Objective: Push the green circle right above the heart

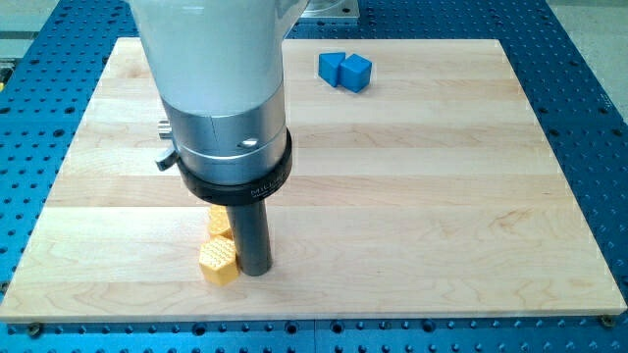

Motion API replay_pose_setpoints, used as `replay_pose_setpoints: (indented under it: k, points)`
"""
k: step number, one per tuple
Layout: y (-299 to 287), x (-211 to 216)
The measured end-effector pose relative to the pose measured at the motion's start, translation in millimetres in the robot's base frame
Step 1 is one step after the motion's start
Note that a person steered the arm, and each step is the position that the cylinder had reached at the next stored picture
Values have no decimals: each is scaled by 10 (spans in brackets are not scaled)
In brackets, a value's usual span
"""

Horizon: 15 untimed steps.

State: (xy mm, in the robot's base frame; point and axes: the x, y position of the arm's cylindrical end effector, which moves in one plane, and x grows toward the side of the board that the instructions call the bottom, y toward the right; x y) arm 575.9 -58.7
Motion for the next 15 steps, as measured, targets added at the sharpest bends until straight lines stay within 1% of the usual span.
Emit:
replay_pose_setpoints:
  k: [1,2,4,5,6,8,9,10,11,12,13,14,15]
  points:
    - [164,-200]
    - [385,-953]
    - [405,-1890]
    - [235,-2212]
    - [-220,-2192]
    - [-151,-1444]
    - [-26,-1355]
    - [479,-1355]
    - [636,-1192]
    - [240,-1169]
    - [110,-1235]
    - [110,-1255]
    - [-105,-1258]
